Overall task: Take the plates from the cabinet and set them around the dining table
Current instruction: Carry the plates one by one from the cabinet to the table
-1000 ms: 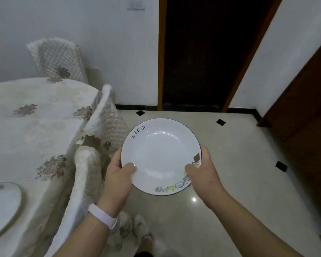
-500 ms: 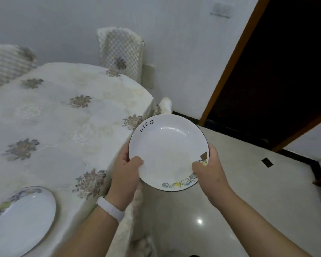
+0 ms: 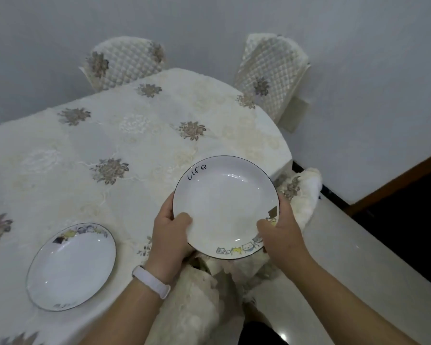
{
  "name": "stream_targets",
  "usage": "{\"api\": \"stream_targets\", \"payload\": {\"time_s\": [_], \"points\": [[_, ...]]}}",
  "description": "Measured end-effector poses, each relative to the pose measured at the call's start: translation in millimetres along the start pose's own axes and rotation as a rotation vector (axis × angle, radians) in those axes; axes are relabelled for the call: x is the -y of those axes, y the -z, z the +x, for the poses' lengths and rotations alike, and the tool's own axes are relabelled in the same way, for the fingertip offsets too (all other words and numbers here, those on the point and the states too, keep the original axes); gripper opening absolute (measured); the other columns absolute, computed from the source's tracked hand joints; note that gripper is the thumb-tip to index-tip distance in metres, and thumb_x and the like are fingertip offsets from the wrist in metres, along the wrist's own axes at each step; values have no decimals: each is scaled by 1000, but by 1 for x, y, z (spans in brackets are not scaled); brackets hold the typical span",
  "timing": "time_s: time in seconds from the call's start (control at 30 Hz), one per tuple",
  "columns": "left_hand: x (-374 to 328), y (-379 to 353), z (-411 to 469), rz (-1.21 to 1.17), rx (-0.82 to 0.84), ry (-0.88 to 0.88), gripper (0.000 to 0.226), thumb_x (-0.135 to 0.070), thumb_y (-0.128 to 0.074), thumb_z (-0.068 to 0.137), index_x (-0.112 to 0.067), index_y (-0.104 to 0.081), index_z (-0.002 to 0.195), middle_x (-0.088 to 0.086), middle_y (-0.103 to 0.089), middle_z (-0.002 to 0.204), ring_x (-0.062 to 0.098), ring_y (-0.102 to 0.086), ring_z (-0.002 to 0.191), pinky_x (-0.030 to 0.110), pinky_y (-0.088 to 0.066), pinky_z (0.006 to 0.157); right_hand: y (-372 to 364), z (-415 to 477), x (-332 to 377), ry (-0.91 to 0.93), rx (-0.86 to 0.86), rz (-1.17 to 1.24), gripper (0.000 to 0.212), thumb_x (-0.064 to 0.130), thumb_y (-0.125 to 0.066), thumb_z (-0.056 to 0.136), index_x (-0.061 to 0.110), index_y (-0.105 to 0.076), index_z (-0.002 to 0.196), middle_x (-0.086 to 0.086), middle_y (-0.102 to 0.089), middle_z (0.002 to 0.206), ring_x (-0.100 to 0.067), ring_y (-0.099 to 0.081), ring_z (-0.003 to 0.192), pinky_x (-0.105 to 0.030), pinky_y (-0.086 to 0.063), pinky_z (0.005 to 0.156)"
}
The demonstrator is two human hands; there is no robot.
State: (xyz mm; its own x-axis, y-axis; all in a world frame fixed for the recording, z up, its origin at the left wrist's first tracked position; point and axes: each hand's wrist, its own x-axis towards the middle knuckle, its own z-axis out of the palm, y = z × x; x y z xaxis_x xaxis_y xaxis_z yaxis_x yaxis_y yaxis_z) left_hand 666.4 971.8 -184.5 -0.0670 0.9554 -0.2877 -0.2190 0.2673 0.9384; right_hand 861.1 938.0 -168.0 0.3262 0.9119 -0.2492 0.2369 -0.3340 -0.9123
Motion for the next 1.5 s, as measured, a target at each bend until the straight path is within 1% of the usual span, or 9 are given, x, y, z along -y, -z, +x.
{"api": "stream_targets", "payload": {"time_s": [0.13,0.27,0.47,0.6,0.73,0.87,1.1,1.23,1.5], "points": [[7,-21,36,45,-153,-23,59,7,-44,79,-31,-63,120,-10,-73,110,10,-68,98,24,-55,69,0,68,-5,11,145,-23,66,9,-52,80,34,-37,139,8,-57,122,-9,-56,105,-28,-48,81],[8,-43,68,87,-290,-14,63,-6,-48,69,-27,-61,127,-10,-72,113,11,-67,103,24,-54,72,1,133,-2,30,290,-33,56,5,-51,82,42,-40,123,9,-57,116,-13,-54,108,-24,-45,79],[15,-50,101,102,-459,42,61,11,-45,83,-28,-61,127,-5,-73,113,17,-69,99,27,-55,68,-14,201,7,53,479,-80,56,3,-50,85,43,-36,121,7,-58,107,-5,-54,95,-19,-42,70],[28,-39,110,168,-536,79,62,9,-49,83,-28,-59,130,-5,-70,118,20,-66,107,42,-56,87,-35,225,5,53,566,-191,56,10,-52,84,44,-36,126,4,-57,105,-8,-55,88,-25,-43,71],[42,-23,123,226,-540,124,59,-6,-55,74,-41,-61,122,-10,-71,115,17,-66,106,44,-56,87,-60,242,-6,20,637,-236,58,12,-52,86,42,-35,132,8,-57,107,0,-53,89,-20,-41,69],[57,-8,143,267,-489,185,55,0,-57,84,-44,-60,116,-13,-70,106,17,-67,93,32,-56,62,-81,258,-22,-12,631,-247,60,7,-50,84,36,-37,134,8,-58,105,-2,-54,90,-19,-40,69],[95,-1,170,346,-474,341,47,-21,-62,73,-43,-51,113,-10,-65,110,17,-64,101,46,-54,89,-103,289,-57,-46,624,-345,56,10,-49,84,36,-40,132,12,-58,100,-13,-57,91,-30,-46,76],[107,-2,182,409,-450,353,48,-11,-64,84,-35,-45,121,-11,-61,111,19,-61,105,42,-52,91,-109,302,-65,-18,614,-404,55,10,-50,86,33,-39,134,13,-58,96,-9,-55,82,-21,-40,65],[116,-5,192,561,-440,352,52,-16,-66,86,-21,-42,131,-6,-58,114,19,-57,102,33,-46,82,-113,321,-69,17,656,-481,48,14,-48,87,29,-38,131,6,-60,91,-17,-60,81,-33,-46,70]]}}
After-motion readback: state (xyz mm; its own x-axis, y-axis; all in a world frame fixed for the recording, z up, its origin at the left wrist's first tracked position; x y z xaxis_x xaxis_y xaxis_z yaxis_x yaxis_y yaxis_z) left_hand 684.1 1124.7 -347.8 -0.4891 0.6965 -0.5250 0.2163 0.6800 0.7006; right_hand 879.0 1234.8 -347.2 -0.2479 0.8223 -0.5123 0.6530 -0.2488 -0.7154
